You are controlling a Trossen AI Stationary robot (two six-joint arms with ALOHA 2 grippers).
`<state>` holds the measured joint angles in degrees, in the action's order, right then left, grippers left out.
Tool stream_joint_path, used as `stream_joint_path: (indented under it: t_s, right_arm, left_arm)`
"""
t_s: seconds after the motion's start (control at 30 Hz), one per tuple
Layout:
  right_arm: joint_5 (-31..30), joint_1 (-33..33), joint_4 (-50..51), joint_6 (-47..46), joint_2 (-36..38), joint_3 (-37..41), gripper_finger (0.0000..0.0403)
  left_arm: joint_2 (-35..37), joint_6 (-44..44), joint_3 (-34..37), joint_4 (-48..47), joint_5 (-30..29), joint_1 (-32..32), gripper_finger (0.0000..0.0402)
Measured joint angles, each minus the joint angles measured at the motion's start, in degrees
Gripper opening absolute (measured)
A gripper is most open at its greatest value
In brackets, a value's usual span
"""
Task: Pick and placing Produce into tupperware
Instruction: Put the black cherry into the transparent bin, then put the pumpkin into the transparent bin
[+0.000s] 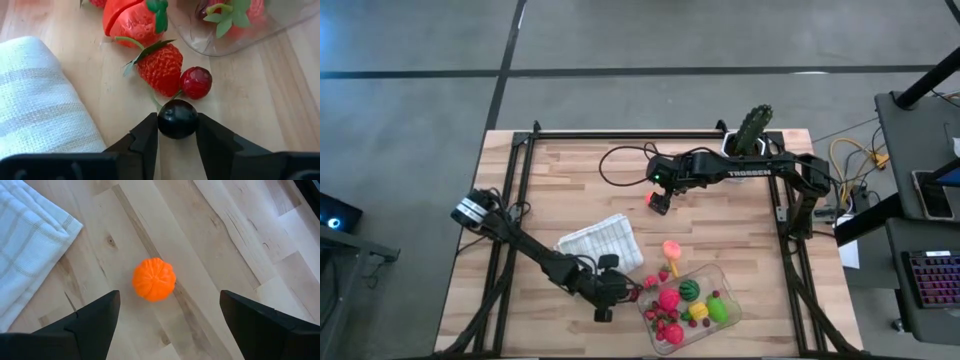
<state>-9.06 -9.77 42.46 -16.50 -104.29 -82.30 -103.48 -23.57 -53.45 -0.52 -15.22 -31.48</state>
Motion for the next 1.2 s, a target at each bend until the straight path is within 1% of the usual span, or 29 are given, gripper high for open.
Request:
stream_joint_path:
  t_s: [0.17,0.23,0.33,0.4,0.5,0.63,0.67,0.73,0.8,0.83,0.9,1.0,1.1,1.2]
  right_arm:
    - [0.00,0.01,-0.02,0.01,0.00,0.02,0.0334]
    - [0.00,0.01,-0.06,0.01,0.00,0.02,0.0334]
    - [0.01,0.00,-0.39,0.00,0.00,0.02,0.0334]
    - [0.00,0.01,-1.17,0.01,0.00,0.02,0.0334]
    - [0.00,0.00,-1.81,0.01,0.00,0.02,0.0334]
    - [0.02,0.01,-2.69,0.01,-0.02,0.02,0.0334]
    - [0.04,0.01,-2.73,0.01,-0.02,0.02,0.0334]
    - [0.02,-0.01,-2.95,0.01,-0.02,0.02,0.0334]
    - [0.02,0.00,-3.03,0.01,-0.02,0.02,0.0334]
    - [0.02,-0.01,-3.30,0.01,-0.02,0.02,0.0334]
    - [0.02,-0.01,-4.11,-0.01,-0.02,0.02,0.0334]
    - [0.02,0.01,-4.43,-0.01,-0.02,0.02,0.0334]
    - [0.02,-0.01,-4.67,0.01,-0.02,0.02,0.0334]
    - [0.02,-0.01,-5.10,0.01,-0.02,0.02,0.0334]
  left_arm:
    - [0.48,0.02,-0.47,-0.59,0.04,0.00,0.0101]
    - [1.23,0.07,-1.49,-3.41,0.13,0.00,0.0101]
    - [3.80,0.31,-3.78,-10.12,-0.46,0.00,0.0101]
    - [5.93,0.47,-5.40,-14.77,-2.55,-0.02,0.0101]
    - [9.76,1.88,-7.94,-20.62,-7.70,-0.04,0.0101]
    - [13.64,8.14,-11.58,-17.99,-8.21,-0.02,0.0100]
    - [13.85,9.78,-12.74,-15.60,-7.54,0.19,0.0100]
    - [13.65,12.16,-15.08,-12.58,-4.26,0.41,0.0100]
    - [11.51,11.93,-17.58,-11.28,0.39,1.27,0.0100]
    - [9.89,11.39,-18.92,-10.77,3.34,1.58,0.0100]
    - [6.20,9.04,-20.84,-12.52,7.18,1.85,0.0103]
    - [1.09,4.26,-24.45,-11.58,11.67,2.01,0.0119]
    - [-0.50,2.94,-26.95,-9.99,13.04,2.44,0.0144]
    - [0.27,2.95,-27.19,-10.88,11.50,2.91,0.0171]
